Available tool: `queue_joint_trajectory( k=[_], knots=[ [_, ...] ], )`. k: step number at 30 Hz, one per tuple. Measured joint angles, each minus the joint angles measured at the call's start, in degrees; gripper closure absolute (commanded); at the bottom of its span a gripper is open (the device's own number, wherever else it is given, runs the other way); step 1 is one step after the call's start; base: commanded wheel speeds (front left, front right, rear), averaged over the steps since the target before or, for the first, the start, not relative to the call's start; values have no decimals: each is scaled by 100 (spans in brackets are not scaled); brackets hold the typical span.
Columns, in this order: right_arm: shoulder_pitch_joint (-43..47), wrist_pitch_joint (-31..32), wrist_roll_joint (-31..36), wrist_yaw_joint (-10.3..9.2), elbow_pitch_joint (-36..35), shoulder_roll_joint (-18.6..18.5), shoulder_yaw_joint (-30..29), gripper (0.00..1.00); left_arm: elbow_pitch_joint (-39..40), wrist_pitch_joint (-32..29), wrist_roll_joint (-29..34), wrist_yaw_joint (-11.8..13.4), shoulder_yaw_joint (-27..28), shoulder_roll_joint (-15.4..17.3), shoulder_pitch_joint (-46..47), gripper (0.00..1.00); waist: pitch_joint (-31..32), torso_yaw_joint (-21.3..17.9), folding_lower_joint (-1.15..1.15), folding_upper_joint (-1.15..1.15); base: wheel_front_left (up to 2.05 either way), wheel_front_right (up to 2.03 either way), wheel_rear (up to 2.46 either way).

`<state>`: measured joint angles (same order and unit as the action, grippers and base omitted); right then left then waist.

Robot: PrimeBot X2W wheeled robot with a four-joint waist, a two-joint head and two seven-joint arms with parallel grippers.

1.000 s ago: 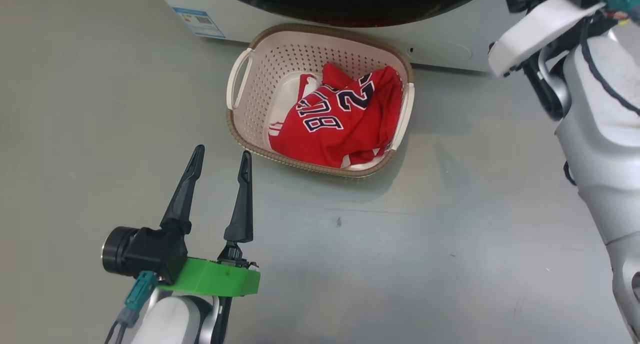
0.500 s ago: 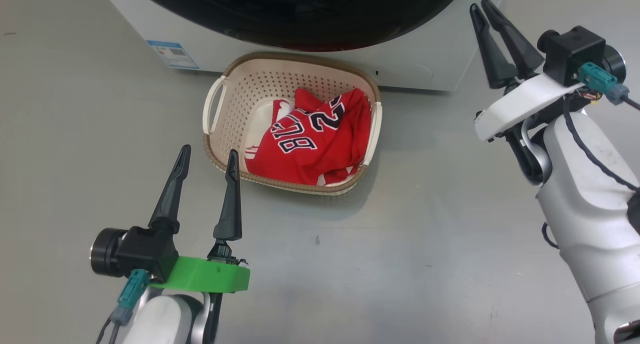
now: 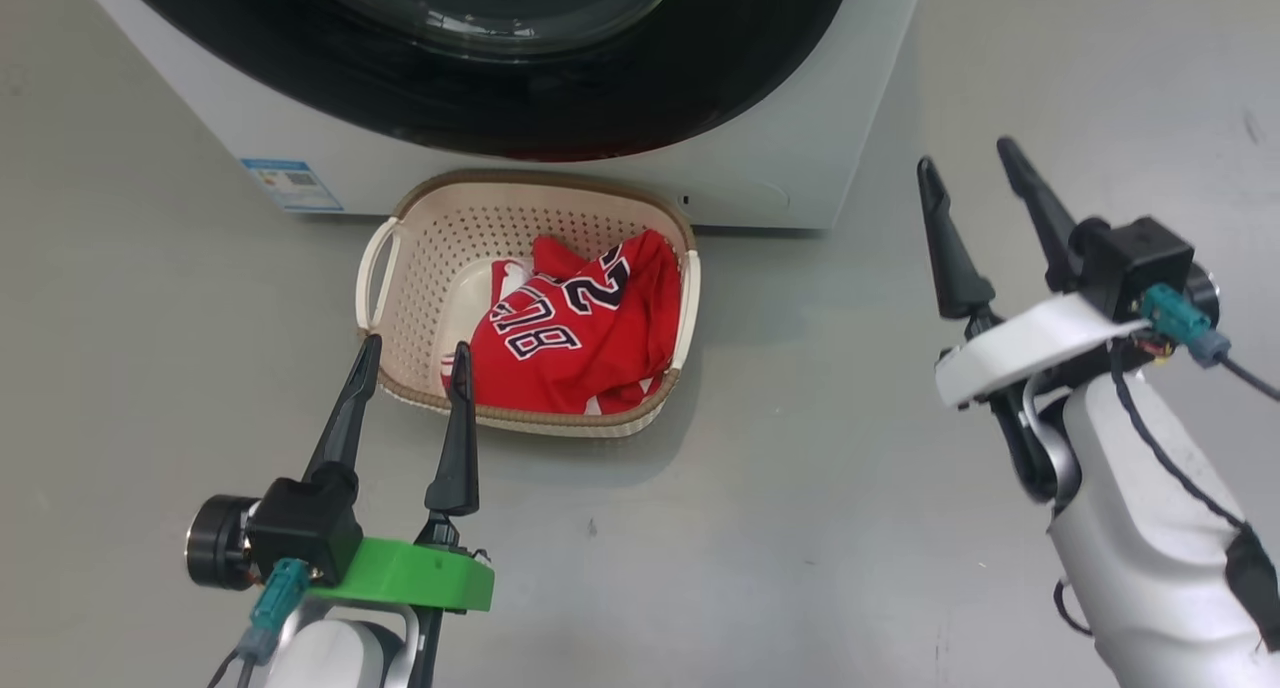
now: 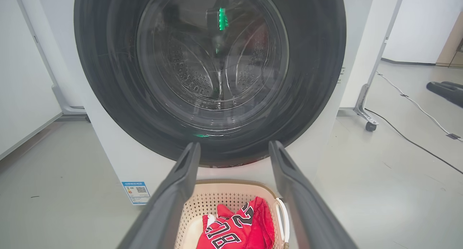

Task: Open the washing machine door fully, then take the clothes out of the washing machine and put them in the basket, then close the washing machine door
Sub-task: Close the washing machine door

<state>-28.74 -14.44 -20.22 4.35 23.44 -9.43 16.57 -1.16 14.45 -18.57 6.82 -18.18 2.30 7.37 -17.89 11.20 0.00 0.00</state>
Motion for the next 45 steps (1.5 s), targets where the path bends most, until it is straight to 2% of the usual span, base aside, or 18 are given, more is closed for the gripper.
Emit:
queue_joint_trajectory(
  k=[6,21,31,33,45],
  knots=[
    [615,0,0,-151,-300,97,-129,0,-81,0,52,0,70,2,-131,0,212,-200,0,0,0,0,0],
    [1822,0,185,-315,-970,298,-155,0,-437,0,52,0,110,9,-539,0,754,-624,0,0,0,0,0],
    [2508,0,246,-511,-1302,371,-290,0,-593,-10,33,0,92,11,-739,0,1096,-792,0,0,0,0,0],
    [2679,0,259,-601,-1380,399,-325,0,-622,-27,9,0,101,11,-790,0,1177,-827,0,0,0,0,0],
    [3164,0,309,-660,-1667,478,-341,0,-635,-26,-76,0,129,13,-892,0,1373,-864,0,0,0,0,0]
  ],
)
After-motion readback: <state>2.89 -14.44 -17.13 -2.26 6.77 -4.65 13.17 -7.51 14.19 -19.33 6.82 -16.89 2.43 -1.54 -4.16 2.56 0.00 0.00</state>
